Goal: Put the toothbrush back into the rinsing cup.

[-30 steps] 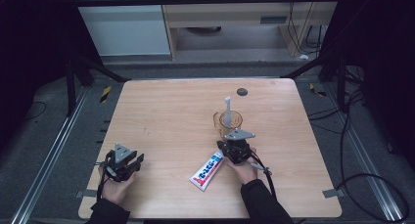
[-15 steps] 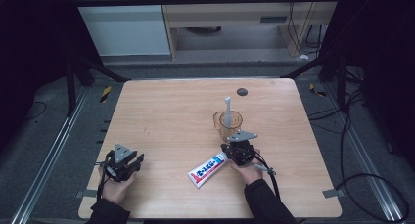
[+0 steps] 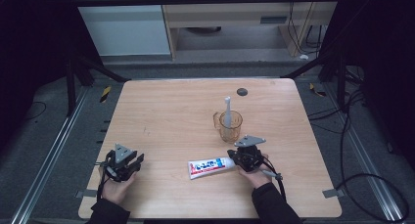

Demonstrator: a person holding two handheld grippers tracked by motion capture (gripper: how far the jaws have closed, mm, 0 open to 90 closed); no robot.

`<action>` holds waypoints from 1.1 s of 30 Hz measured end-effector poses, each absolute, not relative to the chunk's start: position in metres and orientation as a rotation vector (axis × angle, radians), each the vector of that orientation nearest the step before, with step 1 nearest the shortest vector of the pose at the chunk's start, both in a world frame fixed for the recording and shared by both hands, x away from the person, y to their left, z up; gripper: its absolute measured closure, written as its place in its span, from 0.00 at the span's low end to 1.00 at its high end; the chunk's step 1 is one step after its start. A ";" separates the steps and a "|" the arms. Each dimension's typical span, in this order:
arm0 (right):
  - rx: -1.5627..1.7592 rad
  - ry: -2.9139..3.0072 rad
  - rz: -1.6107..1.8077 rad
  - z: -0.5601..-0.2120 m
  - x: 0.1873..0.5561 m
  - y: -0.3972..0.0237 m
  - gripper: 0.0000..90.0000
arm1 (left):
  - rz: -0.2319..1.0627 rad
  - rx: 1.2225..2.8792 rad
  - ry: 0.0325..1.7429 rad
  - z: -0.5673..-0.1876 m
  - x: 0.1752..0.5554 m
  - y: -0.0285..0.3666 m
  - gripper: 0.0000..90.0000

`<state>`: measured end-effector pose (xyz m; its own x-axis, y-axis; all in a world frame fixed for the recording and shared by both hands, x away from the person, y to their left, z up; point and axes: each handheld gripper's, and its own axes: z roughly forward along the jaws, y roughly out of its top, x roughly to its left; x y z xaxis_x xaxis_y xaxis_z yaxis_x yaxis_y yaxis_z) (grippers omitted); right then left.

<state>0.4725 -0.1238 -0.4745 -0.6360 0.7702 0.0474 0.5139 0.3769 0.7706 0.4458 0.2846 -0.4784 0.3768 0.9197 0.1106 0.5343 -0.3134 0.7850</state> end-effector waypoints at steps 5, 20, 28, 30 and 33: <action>1.112 2.330 1.143 -0.474 0.463 -0.130 1.00 | 0.745 1.977 1.251 -0.479 0.446 0.284 0.75; 1.117 2.357 1.122 -0.482 0.471 -0.131 1.00 | 0.747 1.977 1.248 -0.478 0.446 0.285 0.75; 1.080 2.392 1.118 -0.482 0.454 -0.134 1.00 | 0.751 1.973 1.253 -0.478 0.446 0.286 0.74; 1.079 2.399 1.128 -0.482 0.450 -0.134 1.00 | 0.751 1.972 1.253 -0.478 0.446 0.286 0.74; 1.079 2.408 1.134 -0.483 0.444 -0.134 1.00 | 0.754 1.967 1.256 -0.478 0.446 0.286 0.74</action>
